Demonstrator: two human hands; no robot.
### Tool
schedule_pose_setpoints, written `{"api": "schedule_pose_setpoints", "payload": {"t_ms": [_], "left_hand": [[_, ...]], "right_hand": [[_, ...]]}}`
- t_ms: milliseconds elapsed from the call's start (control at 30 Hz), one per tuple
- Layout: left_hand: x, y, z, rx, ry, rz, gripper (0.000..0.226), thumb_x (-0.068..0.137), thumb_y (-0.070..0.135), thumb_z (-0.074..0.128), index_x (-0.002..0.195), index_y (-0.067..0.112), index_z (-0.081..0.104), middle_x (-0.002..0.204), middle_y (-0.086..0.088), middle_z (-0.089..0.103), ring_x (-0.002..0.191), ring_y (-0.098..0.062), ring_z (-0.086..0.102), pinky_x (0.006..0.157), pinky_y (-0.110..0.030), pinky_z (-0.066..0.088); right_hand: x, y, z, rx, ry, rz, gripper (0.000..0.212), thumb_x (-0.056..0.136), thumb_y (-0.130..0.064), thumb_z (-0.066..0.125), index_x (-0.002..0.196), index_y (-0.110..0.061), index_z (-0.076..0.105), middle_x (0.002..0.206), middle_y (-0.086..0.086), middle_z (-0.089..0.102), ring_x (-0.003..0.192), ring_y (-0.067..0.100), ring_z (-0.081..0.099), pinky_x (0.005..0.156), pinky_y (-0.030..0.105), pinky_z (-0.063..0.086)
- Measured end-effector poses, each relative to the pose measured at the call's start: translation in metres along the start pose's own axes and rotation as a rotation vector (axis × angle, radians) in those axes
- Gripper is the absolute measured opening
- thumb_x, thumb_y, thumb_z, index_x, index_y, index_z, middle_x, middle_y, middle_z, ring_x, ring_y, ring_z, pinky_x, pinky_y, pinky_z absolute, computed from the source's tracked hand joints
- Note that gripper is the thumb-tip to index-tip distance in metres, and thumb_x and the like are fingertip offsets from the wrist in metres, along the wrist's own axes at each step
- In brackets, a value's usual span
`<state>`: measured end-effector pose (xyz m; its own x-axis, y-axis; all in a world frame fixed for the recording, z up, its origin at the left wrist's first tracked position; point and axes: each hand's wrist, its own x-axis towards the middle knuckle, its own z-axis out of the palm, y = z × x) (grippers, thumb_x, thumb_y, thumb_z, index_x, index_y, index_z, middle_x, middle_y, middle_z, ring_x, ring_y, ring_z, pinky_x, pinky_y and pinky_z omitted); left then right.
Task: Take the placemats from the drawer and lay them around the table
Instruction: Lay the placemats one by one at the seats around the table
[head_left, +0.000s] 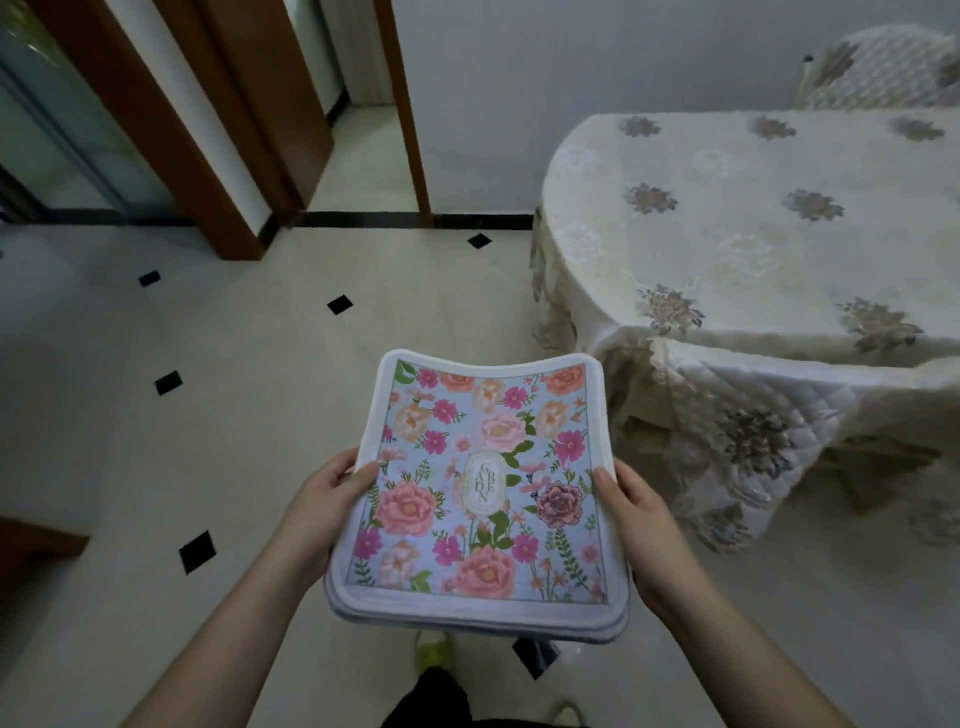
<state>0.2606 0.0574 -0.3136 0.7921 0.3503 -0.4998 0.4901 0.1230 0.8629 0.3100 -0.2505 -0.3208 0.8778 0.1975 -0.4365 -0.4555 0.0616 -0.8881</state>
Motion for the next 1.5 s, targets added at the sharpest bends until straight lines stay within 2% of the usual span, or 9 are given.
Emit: {"api": "schedule_pose_setpoints", "payload": {"t_ms": [100, 200, 333, 600, 933, 1067, 1300, 1433, 1500], "left_hand": [[0.026, 0.006, -0.025, -0.036, 0.037, 0.009, 0.023, 0.100, 0.019, 0.056, 0.122, 0.011, 0.062, 0.098, -0.018, 0.076, 0.085, -0.039, 0.074, 0.076, -0.050, 0.060], [0.059, 0.018, -0.056, -0.072, 0.074, 0.027, 0.023, 0.099, 0.021, 0.057, 0.120, 0.013, 0.063, 0.098, -0.017, 0.076, 0.085, -0.039, 0.074, 0.080, -0.054, 0.058], [0.101, 0.043, -0.099, -0.095, 0.106, 0.053, 0.025, 0.099, 0.022, 0.059, 0.123, 0.014, 0.062, 0.098, -0.012, 0.077, 0.084, -0.035, 0.075, 0.071, -0.046, 0.062], [0.172, 0.089, -0.141, -0.095, 0.100, 0.063, 0.027, 0.099, 0.021, 0.059, 0.124, 0.012, 0.060, 0.101, -0.013, 0.075, 0.084, -0.033, 0.075, 0.074, -0.048, 0.061], [0.285, 0.158, -0.087, -0.052, 0.053, 0.058, 0.024, 0.100, 0.022, 0.058, 0.120, 0.010, 0.061, 0.098, -0.014, 0.075, 0.081, -0.035, 0.075, 0.077, -0.053, 0.060], [0.331, 0.201, -0.050, -0.035, 0.038, 0.052, 0.023, 0.100, 0.022, 0.057, 0.120, 0.012, 0.059, 0.098, -0.015, 0.075, 0.079, -0.034, 0.075, 0.067, -0.045, 0.062], [0.389, 0.253, -0.017, -0.036, 0.035, 0.060, 0.022, 0.100, 0.021, 0.057, 0.119, 0.010, 0.060, 0.094, -0.015, 0.076, 0.081, -0.037, 0.074, 0.064, -0.044, 0.062], [0.420, 0.275, -0.019, -0.032, 0.025, 0.050, 0.021, 0.100, 0.022, 0.057, 0.116, 0.010, 0.061, 0.094, -0.016, 0.076, 0.081, -0.038, 0.074, 0.067, -0.047, 0.062], [0.438, 0.284, -0.023, -0.030, 0.019, 0.053, 0.018, 0.100, 0.022, 0.057, 0.114, 0.011, 0.062, 0.092, -0.016, 0.076, 0.080, -0.038, 0.074, 0.063, -0.045, 0.062]], "right_hand": [[0.032, -0.012, 0.031, -0.048, -0.031, 0.005, 0.023, 0.102, -0.031, 0.048, 0.121, -0.025, 0.060, 0.102, 0.005, 0.076, 0.090, 0.028, 0.074, 0.078, 0.046, 0.060], [0.069, -0.024, 0.072, -0.081, -0.051, -0.006, 0.026, 0.102, -0.032, 0.048, 0.124, -0.022, 0.060, 0.104, 0.008, 0.075, 0.092, 0.029, 0.074, 0.083, 0.050, 0.058], [0.113, -0.047, 0.129, -0.098, -0.080, 0.013, 0.024, 0.103, -0.031, 0.047, 0.120, -0.023, 0.061, 0.101, 0.011, 0.075, 0.091, 0.031, 0.074, 0.082, 0.050, 0.059], [0.175, -0.085, 0.183, -0.104, -0.092, -0.029, 0.027, 0.099, -0.030, 0.054, 0.124, -0.022, 0.059, 0.106, 0.011, 0.074, 0.095, 0.033, 0.073, 0.085, 0.053, 0.057], [0.281, -0.131, 0.159, 0.005, -0.048, -0.024, 0.036, 0.096, -0.022, 0.060, 0.131, -0.021, 0.053, 0.113, 0.016, 0.071, 0.099, 0.039, 0.070, 0.086, 0.058, 0.055], [0.334, -0.159, 0.138, 0.047, -0.036, -0.050, 0.033, 0.096, -0.019, 0.059, 0.129, -0.021, 0.055, 0.112, 0.014, 0.072, 0.097, 0.036, 0.071, 0.083, 0.053, 0.058], [0.411, -0.200, 0.120, 0.056, -0.034, -0.034, 0.040, 0.096, -0.020, 0.062, 0.135, -0.022, 0.052, 0.113, 0.013, 0.072, 0.099, 0.038, 0.071, 0.089, 0.057, 0.054], [0.445, -0.220, 0.132, 0.060, -0.014, -0.025, 0.037, 0.097, -0.017, 0.059, 0.133, -0.020, 0.052, 0.107, 0.014, 0.074, 0.094, 0.038, 0.072, 0.084, 0.055, 0.057], [0.460, -0.227, 0.140, 0.050, 0.006, -0.025, 0.036, 0.097, -0.016, 0.059, 0.132, -0.017, 0.053, 0.104, 0.013, 0.074, 0.091, 0.037, 0.073, 0.079, 0.052, 0.059]]}}
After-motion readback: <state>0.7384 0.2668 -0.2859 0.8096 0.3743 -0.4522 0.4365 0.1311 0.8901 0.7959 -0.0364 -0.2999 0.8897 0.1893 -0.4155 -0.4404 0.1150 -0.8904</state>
